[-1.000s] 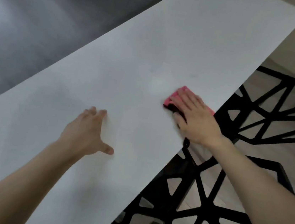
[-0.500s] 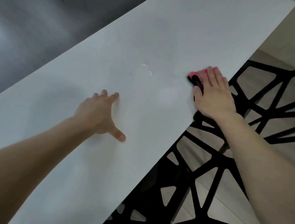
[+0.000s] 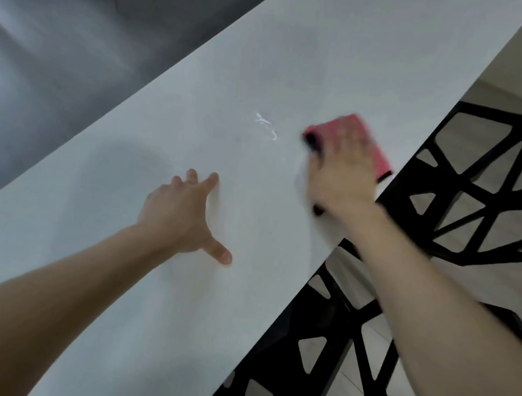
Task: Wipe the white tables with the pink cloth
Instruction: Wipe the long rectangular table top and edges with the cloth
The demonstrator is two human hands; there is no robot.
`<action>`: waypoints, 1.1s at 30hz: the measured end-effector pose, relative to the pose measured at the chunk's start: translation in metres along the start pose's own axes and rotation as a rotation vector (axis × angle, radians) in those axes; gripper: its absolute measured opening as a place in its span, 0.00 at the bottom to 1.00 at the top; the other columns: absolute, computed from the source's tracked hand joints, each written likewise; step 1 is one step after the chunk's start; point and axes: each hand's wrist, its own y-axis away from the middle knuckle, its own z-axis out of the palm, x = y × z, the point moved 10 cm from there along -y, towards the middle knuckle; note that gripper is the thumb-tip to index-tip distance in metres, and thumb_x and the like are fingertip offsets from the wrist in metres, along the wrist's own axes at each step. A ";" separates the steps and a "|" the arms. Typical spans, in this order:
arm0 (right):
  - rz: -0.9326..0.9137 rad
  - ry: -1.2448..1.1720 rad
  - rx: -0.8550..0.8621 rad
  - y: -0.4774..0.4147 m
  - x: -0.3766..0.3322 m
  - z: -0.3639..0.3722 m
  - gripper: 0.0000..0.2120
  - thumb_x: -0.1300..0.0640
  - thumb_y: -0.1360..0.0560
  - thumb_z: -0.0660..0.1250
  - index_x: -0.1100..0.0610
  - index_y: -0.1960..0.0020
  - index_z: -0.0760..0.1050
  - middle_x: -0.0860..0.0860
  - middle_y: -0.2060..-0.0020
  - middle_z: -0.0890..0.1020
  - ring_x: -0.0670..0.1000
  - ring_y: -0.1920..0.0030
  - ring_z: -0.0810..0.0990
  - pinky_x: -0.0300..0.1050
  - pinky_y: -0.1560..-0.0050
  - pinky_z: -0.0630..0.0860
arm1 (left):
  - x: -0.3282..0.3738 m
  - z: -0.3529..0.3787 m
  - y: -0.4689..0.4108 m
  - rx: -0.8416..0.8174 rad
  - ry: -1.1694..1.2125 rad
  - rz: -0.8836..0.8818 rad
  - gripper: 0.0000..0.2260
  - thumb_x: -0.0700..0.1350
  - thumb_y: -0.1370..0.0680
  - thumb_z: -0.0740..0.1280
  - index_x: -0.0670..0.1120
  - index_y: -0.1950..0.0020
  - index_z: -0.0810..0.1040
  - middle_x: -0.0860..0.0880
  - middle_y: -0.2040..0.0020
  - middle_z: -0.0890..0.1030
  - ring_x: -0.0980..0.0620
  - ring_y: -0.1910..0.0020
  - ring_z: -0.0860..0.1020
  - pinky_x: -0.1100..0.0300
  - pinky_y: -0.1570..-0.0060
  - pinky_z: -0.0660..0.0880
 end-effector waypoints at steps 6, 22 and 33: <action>-0.792 -0.149 -0.145 0.081 -0.086 0.011 0.24 0.54 0.19 0.62 0.49 0.23 0.76 0.50 0.20 0.72 0.54 0.16 0.63 0.52 0.15 0.55 | -0.001 0.000 0.002 0.025 -0.010 0.000 0.74 0.79 0.49 0.81 0.57 0.12 0.47 0.48 0.13 0.58 0.42 0.19 0.67 0.43 0.30 0.74; -0.012 -0.004 -0.018 -0.053 0.002 -0.001 0.26 0.49 0.14 0.56 0.50 0.16 0.65 0.52 0.14 0.61 0.54 0.13 0.52 0.55 0.14 0.47 | -0.009 0.004 -0.005 0.106 0.039 -0.003 0.71 0.77 0.51 0.82 0.50 0.17 0.58 0.50 0.20 0.65 0.45 0.25 0.70 0.48 0.42 0.74; -0.275 -0.011 -0.028 0.070 -0.126 0.025 0.28 0.45 0.11 0.56 0.54 0.14 0.62 0.52 0.13 0.56 0.51 0.12 0.49 0.60 0.14 0.55 | -0.063 -0.004 -0.010 0.373 0.433 0.120 0.25 0.53 0.15 0.70 0.50 0.19 0.73 0.51 0.22 0.76 0.47 0.21 0.70 0.52 0.21 0.63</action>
